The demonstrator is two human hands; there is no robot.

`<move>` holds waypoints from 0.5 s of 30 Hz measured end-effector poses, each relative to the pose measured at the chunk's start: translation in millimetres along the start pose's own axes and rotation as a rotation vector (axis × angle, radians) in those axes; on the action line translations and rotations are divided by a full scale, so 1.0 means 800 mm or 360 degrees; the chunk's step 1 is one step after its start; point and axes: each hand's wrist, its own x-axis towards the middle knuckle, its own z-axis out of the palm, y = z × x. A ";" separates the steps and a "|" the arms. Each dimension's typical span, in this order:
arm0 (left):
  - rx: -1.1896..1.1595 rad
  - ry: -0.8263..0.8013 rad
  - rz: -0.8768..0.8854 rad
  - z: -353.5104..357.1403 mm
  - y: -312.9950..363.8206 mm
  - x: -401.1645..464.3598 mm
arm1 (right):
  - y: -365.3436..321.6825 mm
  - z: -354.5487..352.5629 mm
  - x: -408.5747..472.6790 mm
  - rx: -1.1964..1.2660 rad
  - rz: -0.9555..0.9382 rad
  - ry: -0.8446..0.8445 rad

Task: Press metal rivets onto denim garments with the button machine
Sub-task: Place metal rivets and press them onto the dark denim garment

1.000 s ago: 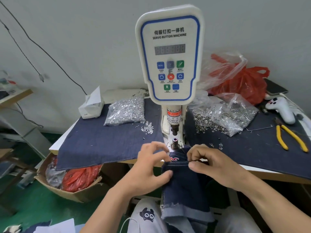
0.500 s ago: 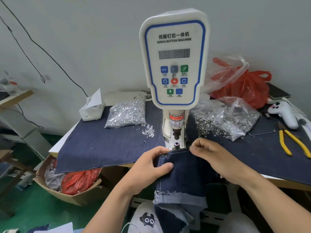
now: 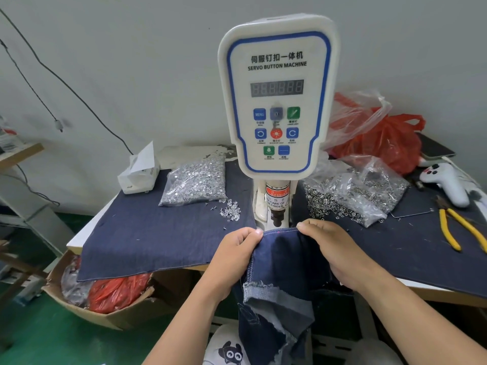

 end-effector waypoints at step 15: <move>0.0011 -0.0078 0.0042 -0.002 -0.007 0.001 | 0.005 0.003 0.001 -0.0061 -0.0044 0.0106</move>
